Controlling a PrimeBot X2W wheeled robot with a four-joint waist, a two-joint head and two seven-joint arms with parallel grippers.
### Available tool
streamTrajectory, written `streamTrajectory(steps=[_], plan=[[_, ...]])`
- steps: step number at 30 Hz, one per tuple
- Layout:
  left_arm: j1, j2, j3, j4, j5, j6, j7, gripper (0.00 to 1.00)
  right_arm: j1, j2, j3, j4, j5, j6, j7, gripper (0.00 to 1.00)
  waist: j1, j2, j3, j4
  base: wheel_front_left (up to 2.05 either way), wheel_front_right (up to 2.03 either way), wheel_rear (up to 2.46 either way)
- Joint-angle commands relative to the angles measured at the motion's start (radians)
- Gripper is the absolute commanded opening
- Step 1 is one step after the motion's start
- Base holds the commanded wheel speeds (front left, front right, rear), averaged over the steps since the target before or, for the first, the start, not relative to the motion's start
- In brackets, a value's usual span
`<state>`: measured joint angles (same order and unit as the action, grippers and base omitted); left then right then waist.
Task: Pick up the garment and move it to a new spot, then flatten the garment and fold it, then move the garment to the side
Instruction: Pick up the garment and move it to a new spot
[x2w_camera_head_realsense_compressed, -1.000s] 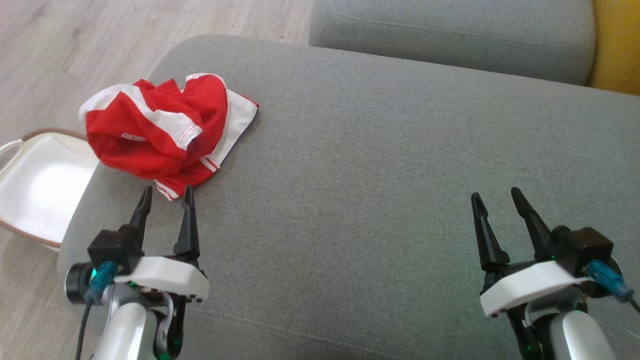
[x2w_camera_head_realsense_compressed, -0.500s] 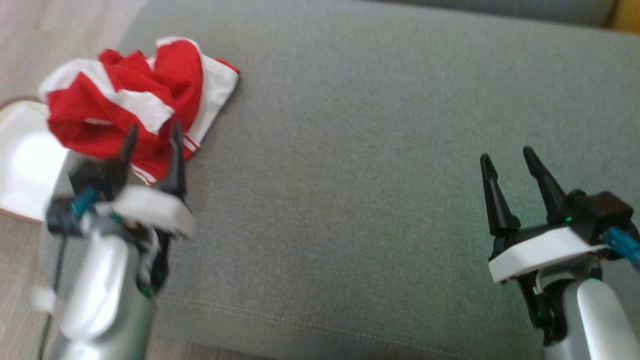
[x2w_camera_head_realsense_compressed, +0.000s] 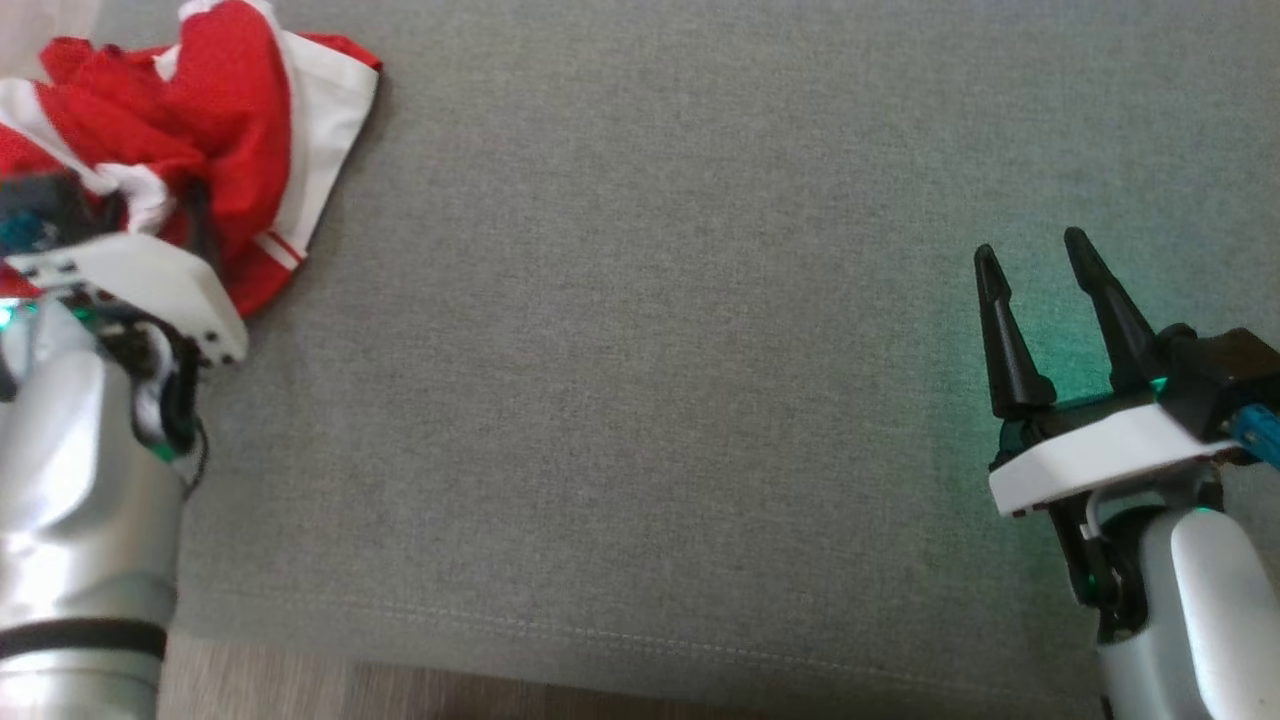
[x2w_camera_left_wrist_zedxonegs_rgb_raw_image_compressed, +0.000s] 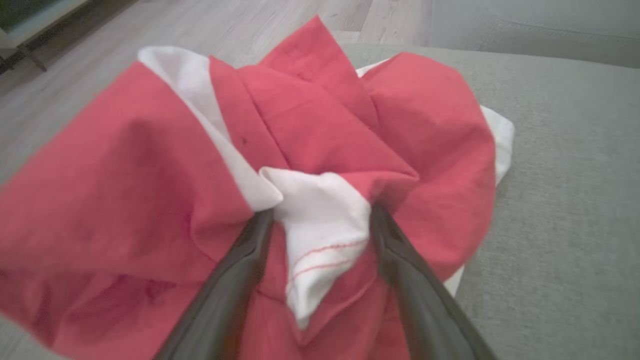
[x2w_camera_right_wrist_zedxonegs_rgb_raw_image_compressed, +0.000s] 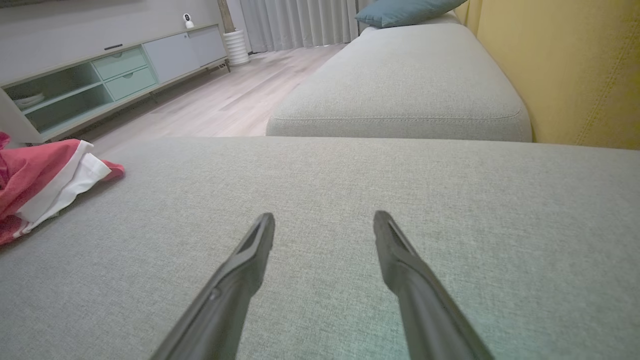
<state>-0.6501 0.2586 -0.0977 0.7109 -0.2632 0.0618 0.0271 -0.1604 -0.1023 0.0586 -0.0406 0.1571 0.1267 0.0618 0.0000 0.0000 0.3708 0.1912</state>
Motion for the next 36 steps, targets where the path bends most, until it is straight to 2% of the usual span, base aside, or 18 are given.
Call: streamTrajectory(steps=[1,2,3,11,15,20,21,25,29,32,36], plan=[[-0.042,0.062,0.043,-0.010,-0.007,0.005,0.005,1.00,-0.026,-0.003,0.026,-0.032,0.000,0.004,-0.004,1.00,0.0000,0.0000,0.009,-0.006,0.00,0.00,0.00],[-0.054,0.070,0.045,0.006,-0.007,0.007,0.003,0.55,-0.029,-0.003,0.026,-0.030,0.001,0.004,-0.004,1.00,0.0000,0.0000,0.011,-0.007,0.00,0.00,0.00],[-0.065,0.077,0.048,0.019,-0.008,0.007,-0.002,0.00,-0.031,-0.003,0.027,-0.028,0.003,0.004,-0.005,1.00,0.0000,0.0000,0.012,-0.008,0.00,0.00,0.00],[-0.069,0.114,0.059,0.004,0.006,0.028,-0.150,0.00,-0.018,0.006,0.014,-0.005,0.010,0.004,-0.021,1.00,0.0000,0.0000,-0.025,-0.005,0.00,0.00,0.00],[-0.006,0.107,0.058,-0.143,0.011,0.043,-0.229,0.00,0.009,0.017,0.003,0.009,0.013,0.004,-0.032,1.00,0.0000,0.0000,-0.081,0.005,0.00,0.00,0.00],[0.108,0.090,0.045,-0.393,0.017,0.068,-0.232,0.00,0.038,0.029,-0.003,0.007,0.014,0.004,-0.036,1.00,0.0000,0.0000,-0.143,0.008,0.00,0.00,0.00],[0.108,0.090,0.045,-0.393,0.017,0.068,-0.232,0.00,0.038,0.029,-0.003,0.007,0.014,0.004,-0.036,1.00,0.0000,0.0000,-0.143,0.008,0.00,0.00,0.00],[0.215,0.060,0.011,-0.614,0.021,0.088,-0.189,0.00,0.060,0.037,-0.008,-0.001,0.016,0.004,-0.037,1.00,0.0000,0.0000,-0.190,-0.005,0.00,0.00,0.00],[0.309,0.008,-0.067,-0.782,0.020,0.085,-0.140,0.00,0.079,0.044,-0.011,-0.014,0.018,0.004,-0.028,1.00,0.0000,0.0000,-0.223,-0.039,0.00,0.00,0.00],[0.351,-0.038,-0.146,-0.845,0.015,0.069,-0.111,0.00,0.085,0.046,-0.009,-0.028,0.018,0.004,-0.021,1.00,0.0000,0.0000,-0.233,-0.083,0.00,0.00,0.00],[0.368,-0.104,-0.264,-0.852,0.003,0.027,-0.092,0.00,0.087,0.049,-0.003,-0.051,0.019,0.004,-0.009,1.00,0.0000,0.0000,-0.233,-0.164,0.00,0.00,0.00]])
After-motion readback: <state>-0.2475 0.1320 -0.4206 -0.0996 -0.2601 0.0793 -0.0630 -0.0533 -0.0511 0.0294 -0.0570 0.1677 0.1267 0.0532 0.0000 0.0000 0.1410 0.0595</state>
